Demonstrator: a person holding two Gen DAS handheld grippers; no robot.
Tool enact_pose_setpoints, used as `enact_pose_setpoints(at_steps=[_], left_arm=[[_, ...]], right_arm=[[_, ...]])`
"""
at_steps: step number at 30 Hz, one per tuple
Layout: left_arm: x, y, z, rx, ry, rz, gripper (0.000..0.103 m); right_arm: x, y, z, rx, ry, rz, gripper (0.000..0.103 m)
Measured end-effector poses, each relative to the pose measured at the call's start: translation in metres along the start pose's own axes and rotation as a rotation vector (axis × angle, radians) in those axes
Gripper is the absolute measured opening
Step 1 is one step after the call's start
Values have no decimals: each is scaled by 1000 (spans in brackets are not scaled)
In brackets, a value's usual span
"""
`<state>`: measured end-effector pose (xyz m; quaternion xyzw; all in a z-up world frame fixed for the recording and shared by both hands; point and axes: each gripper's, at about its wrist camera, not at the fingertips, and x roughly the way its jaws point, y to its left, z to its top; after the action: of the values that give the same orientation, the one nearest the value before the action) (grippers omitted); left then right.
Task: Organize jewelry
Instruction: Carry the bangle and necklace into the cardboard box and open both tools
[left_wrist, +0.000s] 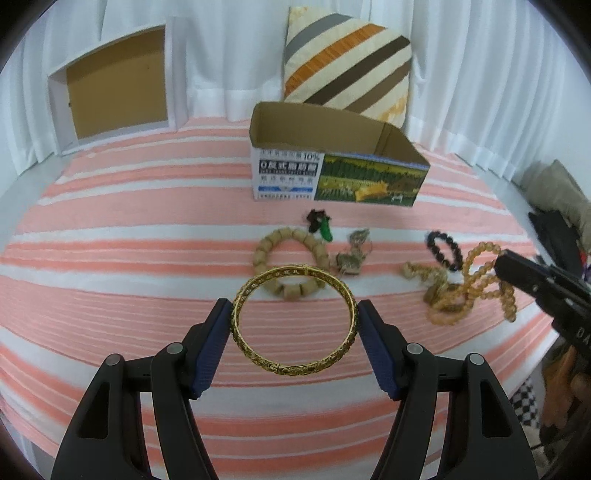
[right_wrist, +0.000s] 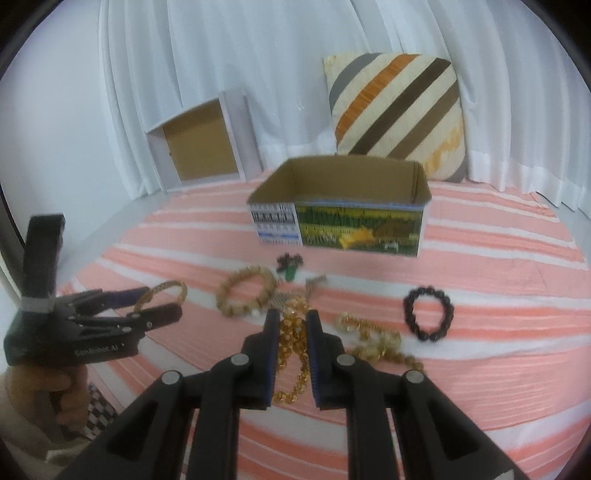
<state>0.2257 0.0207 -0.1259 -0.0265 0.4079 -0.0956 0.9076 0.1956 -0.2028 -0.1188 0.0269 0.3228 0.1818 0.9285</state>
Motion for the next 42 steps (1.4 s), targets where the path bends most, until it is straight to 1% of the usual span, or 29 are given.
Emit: enact_pose_setpoints(at_steps=[7,11,13,17,22,24,25,27,30,31,34,35,38,42], left_arm=[[-11,-8,23,20,-15,-9,70],[-12,-12,45,35,-17,-32,70],[-12,-14,60,44,-20,-52,70],[-11,-16,102,51,-25,-102,70],[-1,-22,158,67,-51,-121,70],[11,-27,180,64,-52,-127,70],[16,-28,186,60,-52,-129,70],[35,-31,207,45,-42,-133,70],[63,-33,229,21,-27,-148,70],[76,-34,236,13,-25,-143,70],[109,-35,248,-4,-5,-121,70],[119,-36,250,-3,5,-114,70],[142,-38,251,2,30,-93,70],[167,-35,249,-6,67,-67,70]], right_arm=[[-12,-6,28,14,-18,31,14],[-12,-13,50,26,-14,61,14],[-12,-17,63,25,-20,69,14],[-12,-26,97,26,-43,81,14],[1,-41,148,19,-65,61,14],[13,-50,169,19,-67,44,14],[22,-56,180,29,-63,41,14],[37,-65,195,45,-54,39,14],[74,-85,217,103,-13,49,14],[88,-93,221,128,13,62,14],[124,-112,226,205,56,65,14],[134,-116,226,214,77,72,14],[165,-130,221,245,120,51,15],[191,-142,212,255,157,17,14]])
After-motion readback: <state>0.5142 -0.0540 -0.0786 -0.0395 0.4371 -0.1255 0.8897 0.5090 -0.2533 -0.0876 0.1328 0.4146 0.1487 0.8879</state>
